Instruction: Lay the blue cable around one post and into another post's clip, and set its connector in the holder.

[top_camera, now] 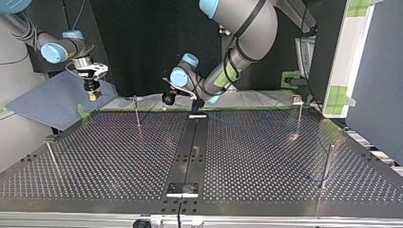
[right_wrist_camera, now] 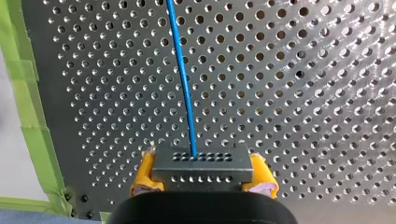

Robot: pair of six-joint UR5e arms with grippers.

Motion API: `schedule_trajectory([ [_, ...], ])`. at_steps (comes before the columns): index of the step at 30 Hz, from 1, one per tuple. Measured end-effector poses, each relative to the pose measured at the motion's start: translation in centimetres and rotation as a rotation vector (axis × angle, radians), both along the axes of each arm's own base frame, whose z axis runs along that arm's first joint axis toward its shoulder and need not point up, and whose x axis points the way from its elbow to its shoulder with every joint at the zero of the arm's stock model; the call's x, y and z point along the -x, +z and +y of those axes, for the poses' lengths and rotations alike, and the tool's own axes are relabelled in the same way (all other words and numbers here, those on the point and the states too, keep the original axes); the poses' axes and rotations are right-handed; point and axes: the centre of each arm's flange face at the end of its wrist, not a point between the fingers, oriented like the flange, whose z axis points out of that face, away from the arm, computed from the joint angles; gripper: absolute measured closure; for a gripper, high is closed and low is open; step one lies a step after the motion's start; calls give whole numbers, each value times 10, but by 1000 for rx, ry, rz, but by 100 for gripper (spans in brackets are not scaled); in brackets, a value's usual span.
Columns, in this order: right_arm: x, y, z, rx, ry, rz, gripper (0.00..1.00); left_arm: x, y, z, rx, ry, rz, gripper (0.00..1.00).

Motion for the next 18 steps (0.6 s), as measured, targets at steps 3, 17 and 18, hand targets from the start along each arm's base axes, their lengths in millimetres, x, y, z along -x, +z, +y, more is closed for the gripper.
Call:
schedule_trajectory([
  [3, 0, 0, 0, 0, 1, 1, 100, 1, 0, 0, -7, 1, 4, 0],
  [17, -1, 0, 0, 0, 2, 1, 100, -7, 1, 8, -10, 32, 12, 4],
  [18, -1, 0, 0, -1, 2, 1, 100, -8, 0, 9, -10, 34, 13, 4],
])
